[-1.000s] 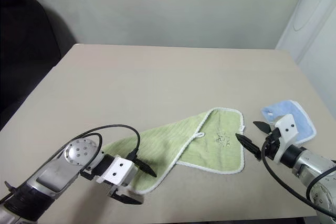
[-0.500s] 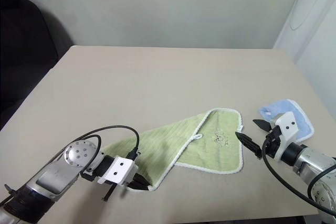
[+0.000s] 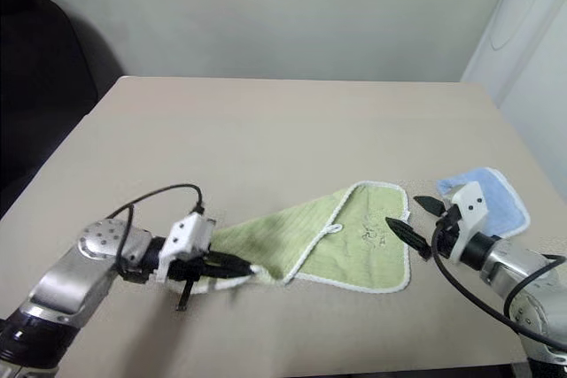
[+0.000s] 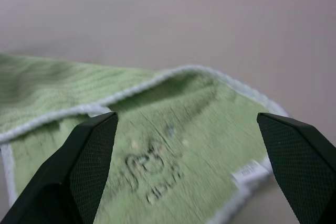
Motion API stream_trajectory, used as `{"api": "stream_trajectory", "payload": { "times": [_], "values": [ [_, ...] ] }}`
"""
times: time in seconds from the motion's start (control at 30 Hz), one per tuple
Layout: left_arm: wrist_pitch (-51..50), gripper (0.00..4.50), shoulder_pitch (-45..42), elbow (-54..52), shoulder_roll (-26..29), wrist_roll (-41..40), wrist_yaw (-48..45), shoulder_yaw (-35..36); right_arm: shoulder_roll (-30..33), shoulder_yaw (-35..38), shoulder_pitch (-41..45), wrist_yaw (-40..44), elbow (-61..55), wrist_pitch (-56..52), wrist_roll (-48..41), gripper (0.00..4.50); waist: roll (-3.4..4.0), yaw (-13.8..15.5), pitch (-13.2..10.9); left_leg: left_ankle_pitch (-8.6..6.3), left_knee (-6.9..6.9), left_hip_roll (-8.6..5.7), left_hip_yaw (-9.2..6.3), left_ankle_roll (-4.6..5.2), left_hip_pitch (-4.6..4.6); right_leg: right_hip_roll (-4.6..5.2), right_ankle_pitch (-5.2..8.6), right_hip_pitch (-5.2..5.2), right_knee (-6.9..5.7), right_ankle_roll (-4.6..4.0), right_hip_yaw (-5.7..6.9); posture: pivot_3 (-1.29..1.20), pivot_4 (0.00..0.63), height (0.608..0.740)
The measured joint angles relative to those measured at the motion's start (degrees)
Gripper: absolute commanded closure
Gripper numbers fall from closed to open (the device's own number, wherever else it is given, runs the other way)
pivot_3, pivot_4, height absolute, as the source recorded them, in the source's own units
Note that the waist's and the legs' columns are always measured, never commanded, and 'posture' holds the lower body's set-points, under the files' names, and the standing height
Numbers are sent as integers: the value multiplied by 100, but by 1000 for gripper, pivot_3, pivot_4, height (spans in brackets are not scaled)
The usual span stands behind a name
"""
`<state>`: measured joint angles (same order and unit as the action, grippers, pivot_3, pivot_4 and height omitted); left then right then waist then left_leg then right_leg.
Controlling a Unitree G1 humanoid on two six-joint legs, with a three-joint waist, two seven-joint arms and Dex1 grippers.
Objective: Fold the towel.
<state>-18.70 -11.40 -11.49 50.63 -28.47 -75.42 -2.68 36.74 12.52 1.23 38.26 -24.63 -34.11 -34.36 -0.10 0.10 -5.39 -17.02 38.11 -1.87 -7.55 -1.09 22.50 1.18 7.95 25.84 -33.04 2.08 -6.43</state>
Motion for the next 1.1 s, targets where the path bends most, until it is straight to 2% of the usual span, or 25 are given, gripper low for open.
{"api": "stream_trajectory", "payload": {
  "times": [0.17, 0.43, 0.8, 1.1],
  "values": [
    [-641, 4475, -137, 85, -445, -538, 728, 547, -355, -289, 739, -2, 836, 246, 207, 0, -1, -3, -2, 14, 5, 0, 3, 7, -2, 1, -8, -4, -1, -8, -1, 0, 150, 740],
    [-798, 4475, -284, 598, -946, -589, 1683, 1023, -486, -438, 1683, 114, 2665, 558, 665, 0, -6, 24, -6, 44, 2, 1, 1, 50, -16, 1, -26, -15, -3, -2, 4, 0, 150, 740],
    [-791, 4475, -509, 916, -1141, -574, 2330, 1414, -515, -880, 2458, 502, 4490, 1384, 1459, 0, -12, 34, -11, 50, -2, 0, 0, 51, -23, 1, -33, -20, -2, -8, 5, 0, 150, 740],
    [-712, 4475, -556, 998, -1170, -493, 2432, 1432, -667, -920, 2878, 681, 5547, 1902, 1837, 0, -13, 32, -13, 46, -3, 1, -1, 42, -25, 1, -42, -19, -2, -19, 6, 0, 150, 740]
  ]
}}
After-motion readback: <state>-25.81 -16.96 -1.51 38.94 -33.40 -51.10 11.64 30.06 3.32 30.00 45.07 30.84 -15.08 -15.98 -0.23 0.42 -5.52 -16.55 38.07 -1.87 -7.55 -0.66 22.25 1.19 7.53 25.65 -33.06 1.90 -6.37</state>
